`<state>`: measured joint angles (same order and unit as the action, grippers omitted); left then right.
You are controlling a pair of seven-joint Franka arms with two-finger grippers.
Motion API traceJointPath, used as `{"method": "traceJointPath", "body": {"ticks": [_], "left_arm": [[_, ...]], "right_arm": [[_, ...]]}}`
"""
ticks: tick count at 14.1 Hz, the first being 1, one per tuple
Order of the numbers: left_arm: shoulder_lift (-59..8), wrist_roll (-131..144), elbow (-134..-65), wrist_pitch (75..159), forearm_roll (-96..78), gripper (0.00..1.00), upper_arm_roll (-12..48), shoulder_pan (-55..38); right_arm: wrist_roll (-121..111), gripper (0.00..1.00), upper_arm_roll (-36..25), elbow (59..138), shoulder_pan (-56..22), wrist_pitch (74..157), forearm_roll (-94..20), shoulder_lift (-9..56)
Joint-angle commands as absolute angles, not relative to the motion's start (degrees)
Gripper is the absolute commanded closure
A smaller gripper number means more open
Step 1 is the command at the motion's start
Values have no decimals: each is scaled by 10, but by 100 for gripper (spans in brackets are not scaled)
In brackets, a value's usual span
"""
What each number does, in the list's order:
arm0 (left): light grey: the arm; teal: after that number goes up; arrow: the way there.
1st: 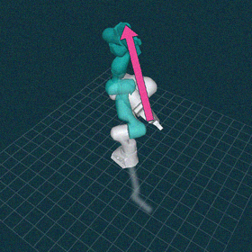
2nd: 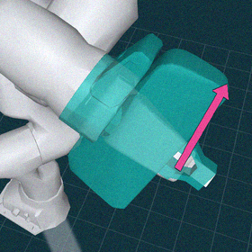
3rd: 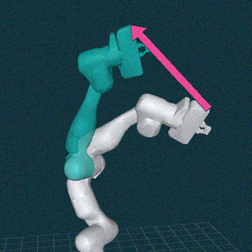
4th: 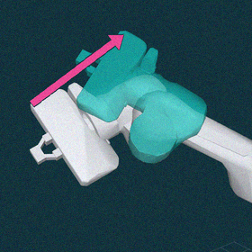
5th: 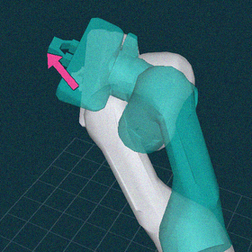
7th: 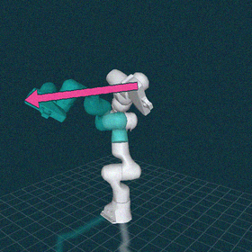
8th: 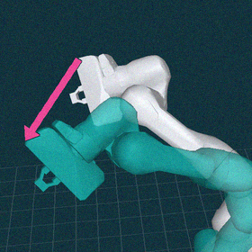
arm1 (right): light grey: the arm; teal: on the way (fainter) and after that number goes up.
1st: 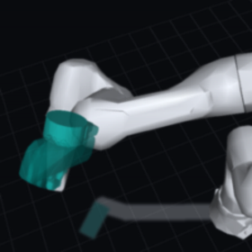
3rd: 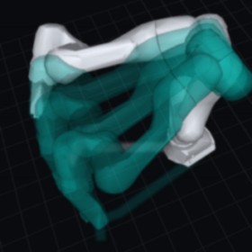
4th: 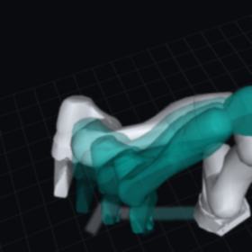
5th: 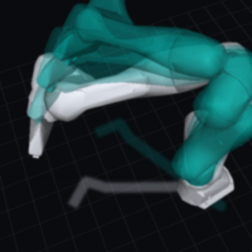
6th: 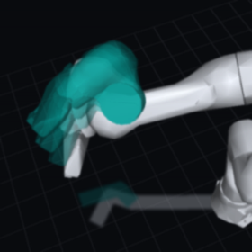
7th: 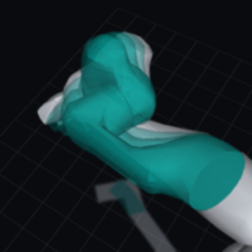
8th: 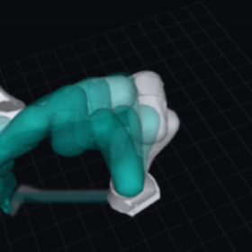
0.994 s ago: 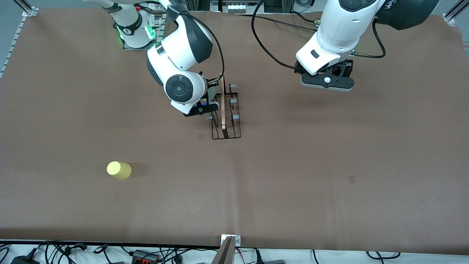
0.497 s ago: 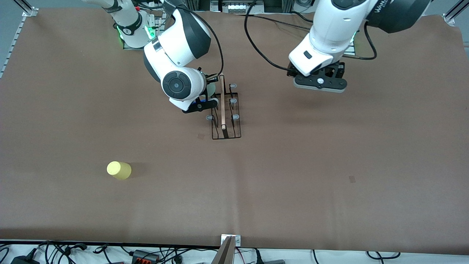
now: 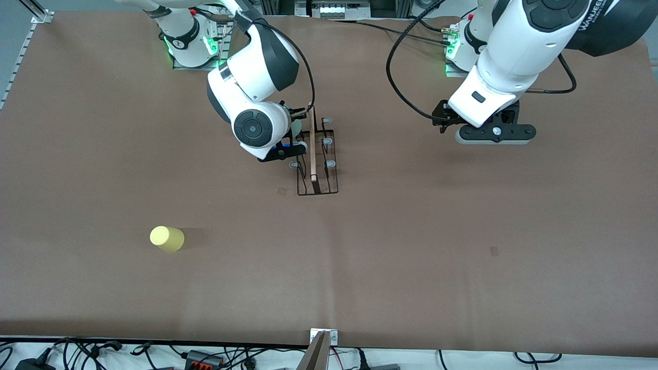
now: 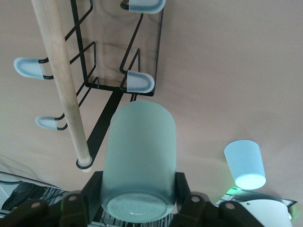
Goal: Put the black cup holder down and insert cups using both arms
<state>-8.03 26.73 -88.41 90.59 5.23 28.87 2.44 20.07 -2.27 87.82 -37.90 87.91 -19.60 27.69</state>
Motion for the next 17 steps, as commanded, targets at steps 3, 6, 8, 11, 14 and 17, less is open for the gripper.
{"method": "traceJointPath", "body": {"ticks": [3, 6, 8, 11, 14, 17], "left_arm": [[-81, 272, -875, 904, 53, 0, 286, 33], [-75, 227, -890, 937, 46, 0, 194, 10], [-74, 155, -893, 949, 29, 0, 118, -16], [-75, 99, -900, 979, 16, 0, 68, -18], [-52, 98, -926, 962, 15, 0, 62, -18], [-46, 92, -925, 962, 4, 0, 62, -18]], "right_arm": [[209, 77, -24, 882, -389, 903, -197, 292], [209, 77, -24, 891, -396, 921, -180, 305], [209, 76, -24, 902, -396, 929, -178, 305], [225, 13, -24, 901, -401, 937, -180, 309], [255, 0, -25, 887, -391, 927, -181, 292], [285, 0, -59, 868, -374, 927, -178, 253]]}}
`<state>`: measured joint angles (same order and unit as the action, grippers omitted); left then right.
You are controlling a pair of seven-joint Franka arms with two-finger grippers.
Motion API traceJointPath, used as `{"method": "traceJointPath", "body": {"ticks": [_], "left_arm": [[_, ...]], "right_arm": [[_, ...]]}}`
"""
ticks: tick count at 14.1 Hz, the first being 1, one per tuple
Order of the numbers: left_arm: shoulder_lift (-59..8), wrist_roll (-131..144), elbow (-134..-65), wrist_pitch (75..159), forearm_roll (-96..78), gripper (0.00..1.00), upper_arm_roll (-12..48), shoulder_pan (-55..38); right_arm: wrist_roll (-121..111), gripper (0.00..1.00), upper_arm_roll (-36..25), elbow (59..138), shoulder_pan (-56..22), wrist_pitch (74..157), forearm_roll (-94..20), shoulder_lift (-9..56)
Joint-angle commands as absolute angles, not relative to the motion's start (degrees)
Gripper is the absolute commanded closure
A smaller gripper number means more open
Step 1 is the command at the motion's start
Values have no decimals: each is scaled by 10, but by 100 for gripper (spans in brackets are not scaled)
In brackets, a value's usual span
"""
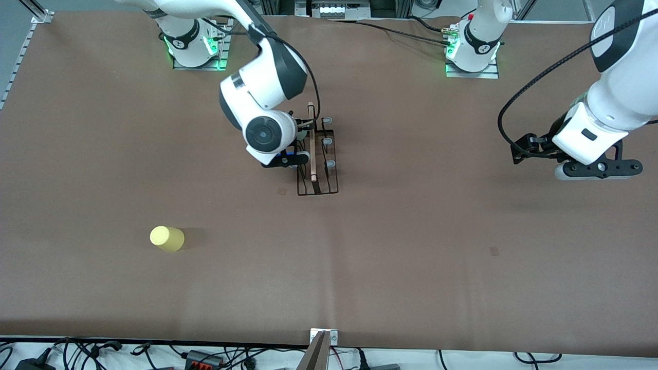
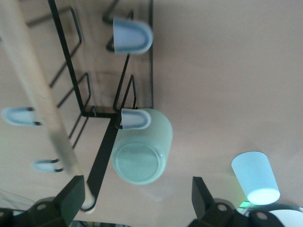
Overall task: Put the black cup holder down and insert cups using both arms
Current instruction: 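Move the right gripper to the yellow cup and grasp it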
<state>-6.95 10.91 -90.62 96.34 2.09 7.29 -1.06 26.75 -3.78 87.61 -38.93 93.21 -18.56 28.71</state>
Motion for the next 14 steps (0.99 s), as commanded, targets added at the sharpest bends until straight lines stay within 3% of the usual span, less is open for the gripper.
{"method": "traceJointPath", "body": {"ticks": [1, 4, 14], "left_arm": [[-45, 92, -925, 961, -37, 0, 51, -14], [-33, 97, -924, 944, -48, 0, 32, -23], [-33, 90, -863, 888, -12, 0, 64, -26]], "right_arm": [[280, 0, -84, 850, -369, 927, -171, 251], [277, 0, -135, 835, -351, 947, -83, 260], [113, 0, -138, 829, -173, 1161, -47, 368]]}}
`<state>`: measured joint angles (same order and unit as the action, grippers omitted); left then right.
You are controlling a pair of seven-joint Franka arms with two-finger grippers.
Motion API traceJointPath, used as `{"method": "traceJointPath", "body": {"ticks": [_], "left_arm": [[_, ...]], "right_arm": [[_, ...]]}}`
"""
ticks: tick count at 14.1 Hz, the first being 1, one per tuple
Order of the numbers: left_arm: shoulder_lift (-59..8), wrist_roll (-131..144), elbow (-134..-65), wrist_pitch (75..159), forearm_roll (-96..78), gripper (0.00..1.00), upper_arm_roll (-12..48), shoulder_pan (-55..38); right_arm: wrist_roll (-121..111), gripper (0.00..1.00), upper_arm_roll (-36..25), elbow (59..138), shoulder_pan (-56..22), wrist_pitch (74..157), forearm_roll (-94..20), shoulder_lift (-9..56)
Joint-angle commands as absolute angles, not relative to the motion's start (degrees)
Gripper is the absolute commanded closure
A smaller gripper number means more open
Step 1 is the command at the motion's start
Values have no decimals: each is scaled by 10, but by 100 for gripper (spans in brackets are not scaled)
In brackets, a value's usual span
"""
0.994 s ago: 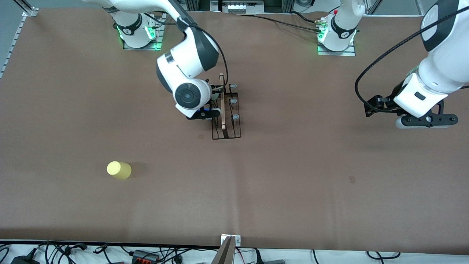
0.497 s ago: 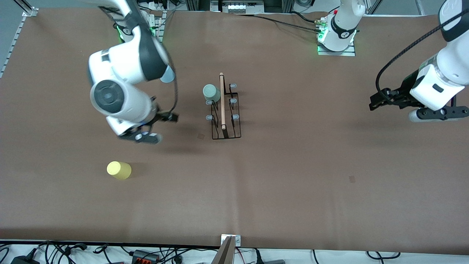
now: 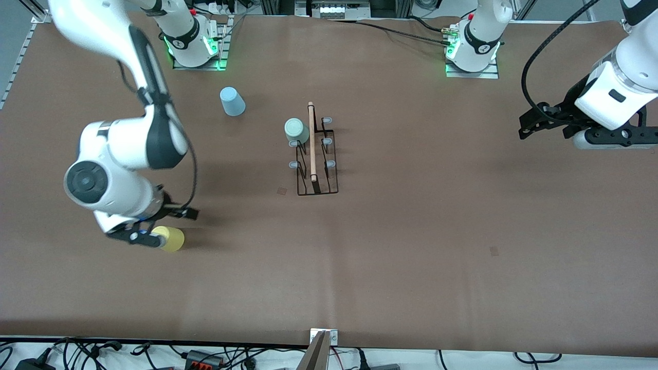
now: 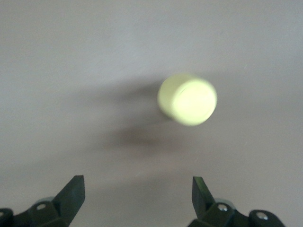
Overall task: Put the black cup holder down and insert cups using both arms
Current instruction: 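Move the right gripper to the yellow cup and grasp it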
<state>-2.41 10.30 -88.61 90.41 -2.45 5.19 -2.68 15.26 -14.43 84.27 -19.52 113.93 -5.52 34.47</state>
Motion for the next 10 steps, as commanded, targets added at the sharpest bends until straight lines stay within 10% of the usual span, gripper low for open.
{"method": "traceJointPath", "body": {"ticks": [1, 10], "left_arm": [[-33, 74, -862, 888, -12, 0, 65, -26], [-41, 54, -860, 880, -12, 0, 75, -19]], "right_arm": [[92, 0, -137, 829, -159, 1174, -50, 379], [47, 0, -134, 830, -142, 1240, -57, 419]]}}
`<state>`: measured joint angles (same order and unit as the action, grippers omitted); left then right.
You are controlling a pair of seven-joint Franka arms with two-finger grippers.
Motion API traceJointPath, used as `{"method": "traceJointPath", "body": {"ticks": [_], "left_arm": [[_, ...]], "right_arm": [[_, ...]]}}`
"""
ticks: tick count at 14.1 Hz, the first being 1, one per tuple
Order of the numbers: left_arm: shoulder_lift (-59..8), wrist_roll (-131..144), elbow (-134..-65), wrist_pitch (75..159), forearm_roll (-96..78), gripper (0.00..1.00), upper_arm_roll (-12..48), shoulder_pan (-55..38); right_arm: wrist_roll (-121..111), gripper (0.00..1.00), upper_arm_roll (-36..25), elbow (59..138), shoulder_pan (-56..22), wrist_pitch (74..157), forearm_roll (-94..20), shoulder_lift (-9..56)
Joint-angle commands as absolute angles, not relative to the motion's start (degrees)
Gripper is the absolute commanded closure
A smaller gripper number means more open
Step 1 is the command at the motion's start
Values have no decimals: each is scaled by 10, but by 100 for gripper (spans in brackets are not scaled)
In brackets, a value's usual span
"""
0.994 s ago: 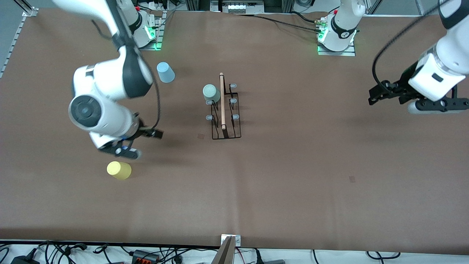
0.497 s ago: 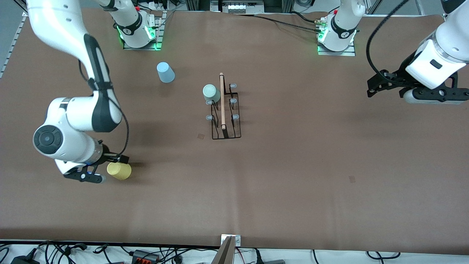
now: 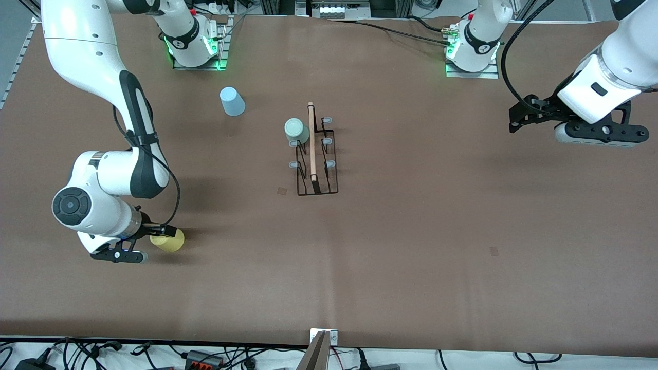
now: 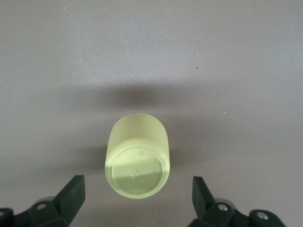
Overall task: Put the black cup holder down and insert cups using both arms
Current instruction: 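Move the right gripper to the yellow cup and grasp it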
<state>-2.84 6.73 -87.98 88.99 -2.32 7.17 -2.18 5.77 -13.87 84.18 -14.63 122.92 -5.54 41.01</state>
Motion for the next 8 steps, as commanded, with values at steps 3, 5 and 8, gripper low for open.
{"method": "traceJointPath", "body": {"ticks": [3, 5, 8], "left_arm": [[-43, 60, -860, 881, -12, 0, 75, -19], [-43, 62, -861, 880, -12, 0, 74, -18], [-42, 62, -862, 877, -12, 0, 74, -18]], "right_arm": [[21, 0, -134, 830, -135, 1259, -84, 431], [-3, 0, -134, 830, -132, 1260, -116, 443], [-29, 0, -134, 830, -131, 1260, -132, 446]]}}
